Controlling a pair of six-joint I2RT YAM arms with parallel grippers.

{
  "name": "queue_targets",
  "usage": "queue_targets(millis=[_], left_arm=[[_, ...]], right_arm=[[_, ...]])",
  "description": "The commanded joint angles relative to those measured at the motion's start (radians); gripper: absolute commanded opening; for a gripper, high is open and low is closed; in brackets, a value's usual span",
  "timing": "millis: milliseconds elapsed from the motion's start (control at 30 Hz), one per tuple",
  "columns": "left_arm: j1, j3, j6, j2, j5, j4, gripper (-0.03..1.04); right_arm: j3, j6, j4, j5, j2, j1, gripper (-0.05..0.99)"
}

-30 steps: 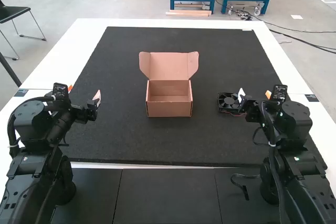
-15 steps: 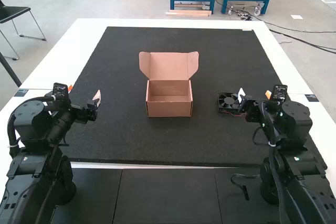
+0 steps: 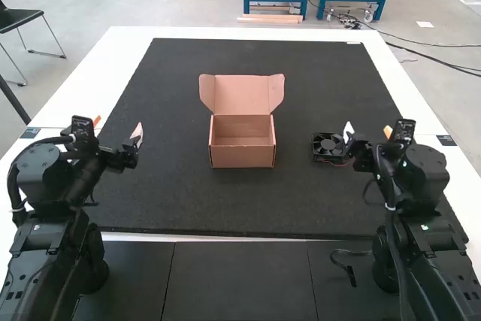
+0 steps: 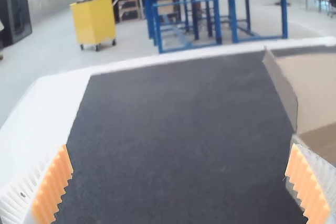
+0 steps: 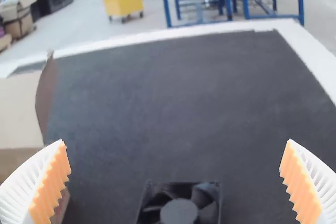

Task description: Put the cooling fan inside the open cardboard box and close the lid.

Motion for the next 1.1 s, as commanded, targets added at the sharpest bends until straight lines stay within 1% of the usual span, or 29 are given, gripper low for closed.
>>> queue_targets(millis=[0, 33, 67, 200, 233, 300, 433, 500, 600, 633, 667, 733, 767, 833, 900, 933, 967, 1000, 1067], left_arm=[[0.0, -0.006, -0.069, -0.014, 0.004, 0.076, 0.96], [0.0, -0.006, -0.098, -0.014, -0.007, 0.111, 0.96], [0.0, 0.0, -0.111, -0.014, -0.01, 0.122, 0.96], [-0.003, 0.048, -0.13, 0.005, -0.027, 0.094, 0.96], [-0.004, 0.062, -0.13, 0.017, -0.041, 0.096, 0.96], [-0.004, 0.097, -0.13, 0.066, -0.046, 0.102, 0.96], [-0.006, 0.227, -0.13, 0.25, -0.055, 0.105, 0.96], [-0.006, 0.325, -0.131, 0.368, -0.055, 0.062, 0.96], [-0.007, 0.473, -0.147, 0.522, -0.053, -0.021, 0.96], [-0.007, 0.52, -0.145, 0.562, -0.046, -0.044, 0.96], [-0.007, 0.563, -0.147, 0.589, -0.021, -0.067, 0.96], [-0.01, 0.655, -0.148, 0.643, -0.024, -0.13, 0.96], [-0.013, 0.697, -0.147, 0.663, -0.016, -0.16, 0.96], [-0.029, 0.787, -0.148, 0.7, 0.0, -0.231, 0.96], [-0.053, 0.856, -0.148, 0.741, 0.005, -0.266, 0.96], [-0.067, 0.879, -0.148, 0.763, 0.004, -0.274, 0.96], [-0.081, 0.895, -0.148, 0.787, -0.004, -0.276, 0.96], [-0.096, 0.908, -0.148, 0.81, -0.007, -0.286, 0.96], [-0.128, 0.928, -0.141, 0.855, -0.007, -0.305, 0.96]], right_arm=[[-0.004, 0.022, 0.069, 0.066, -0.009, 0.002, 0.91], [-0.004, 0.024, 0.086, 0.071, -0.009, -0.001, 0.91], [-0.004, 0.025, 0.123, 0.075, -0.009, -0.004, 0.91], [0.045, 0.024, 0.139, 0.064, 0.003, -0.024, 0.91], [0.062, 0.025, 0.141, 0.06, 0.012, -0.029, 0.91], [0.101, 0.025, 0.142, 0.052, 0.047, -0.035, 0.91], [0.205, 0.025, 0.158, 0.055, 0.19, -0.038, 0.91], [0.283, 0.025, 0.146, 0.058, 0.278, -0.038, 0.91], [0.423, 0.054, 0.043, 0.058, 0.386, -0.038, 0.91], [0.473, 0.068, 0.003, 0.058, 0.416, -0.038, 0.91], [0.526, 0.082, -0.042, 0.058, 0.442, -0.036, 0.91], [0.642, 0.128, -0.152, 0.058, 0.491, -0.033, 0.91], [0.697, 0.162, -0.204, 0.058, 0.52, -0.033, 0.91], [0.806, 0.188, -0.342, 0.057, 0.574, -0.033, 0.91], [0.908, 0.188, -0.448, 0.055, 0.617, -0.039, 0.91], [0.951, 0.175, -0.497, 0.034, 0.635, -0.038, 0.91], [0.983, 0.145, -0.549, 0.006, 0.649, -0.033, 0.91], [1.0, 0.117, -0.586, -0.008, 0.655, -0.03, 0.91], [1.009, 0.117, -0.631, -0.014, 0.656, -0.026, 0.91]])
